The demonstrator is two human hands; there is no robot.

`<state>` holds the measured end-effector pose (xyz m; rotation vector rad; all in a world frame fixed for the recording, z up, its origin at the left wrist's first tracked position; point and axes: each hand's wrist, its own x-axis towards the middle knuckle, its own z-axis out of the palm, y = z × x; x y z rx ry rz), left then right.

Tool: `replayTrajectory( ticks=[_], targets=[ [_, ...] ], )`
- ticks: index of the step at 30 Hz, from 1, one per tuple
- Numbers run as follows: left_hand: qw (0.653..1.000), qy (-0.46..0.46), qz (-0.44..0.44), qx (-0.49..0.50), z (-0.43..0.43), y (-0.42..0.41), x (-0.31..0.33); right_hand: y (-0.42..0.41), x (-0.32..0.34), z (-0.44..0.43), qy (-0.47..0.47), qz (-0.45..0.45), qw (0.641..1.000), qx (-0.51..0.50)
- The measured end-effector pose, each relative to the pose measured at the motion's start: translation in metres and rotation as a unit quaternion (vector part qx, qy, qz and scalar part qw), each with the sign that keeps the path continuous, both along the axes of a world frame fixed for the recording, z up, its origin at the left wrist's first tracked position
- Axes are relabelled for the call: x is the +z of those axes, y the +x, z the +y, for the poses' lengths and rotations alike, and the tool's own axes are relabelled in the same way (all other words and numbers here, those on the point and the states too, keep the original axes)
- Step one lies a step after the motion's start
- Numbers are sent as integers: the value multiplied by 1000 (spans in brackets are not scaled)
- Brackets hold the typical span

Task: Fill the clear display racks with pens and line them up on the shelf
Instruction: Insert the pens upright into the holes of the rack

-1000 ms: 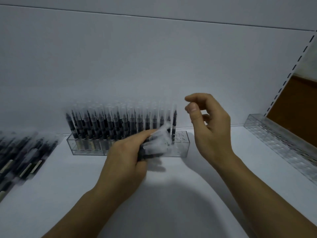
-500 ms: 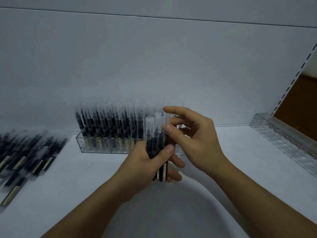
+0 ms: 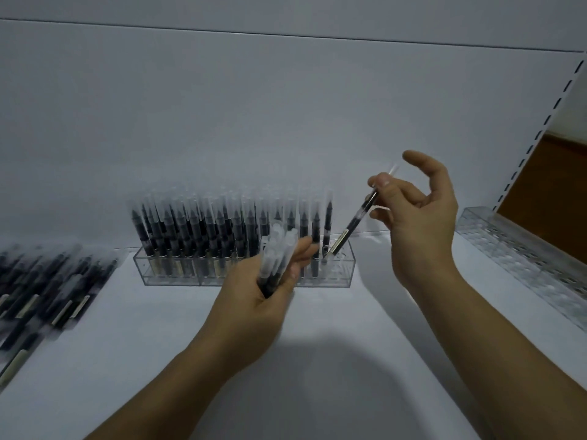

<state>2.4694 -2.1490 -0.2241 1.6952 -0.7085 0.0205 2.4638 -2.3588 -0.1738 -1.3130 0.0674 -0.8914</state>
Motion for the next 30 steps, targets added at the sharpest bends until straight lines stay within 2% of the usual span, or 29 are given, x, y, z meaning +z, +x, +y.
replayTrajectory(
  ticks=[4, 8, 12, 14, 21, 30],
  targets=[
    [999, 34, -13, 12, -1, 0, -4, 1, -1, -6, -73, -24, 994, -77],
    [998, 31, -36, 36, 1, -1, -3, 2, -5, -6, -105, -39, 989, -98],
    [976, 123, -169, 56, 2, 3, -2, 3, -7, -4, -142, -53, 983, -102],
    [965, 164, -200, 45, 3, 5, -4, 3, -8, -3, -166, -59, 980, -97],
    [929, 263, -254, 51, 0, 11, -13, 10, -15, 2, -295, -64, 949, -93],
    [919, 285, -270, 48, -2, 14, -14, 23, -22, 3, -338, -43, 937, -80]
  ],
)
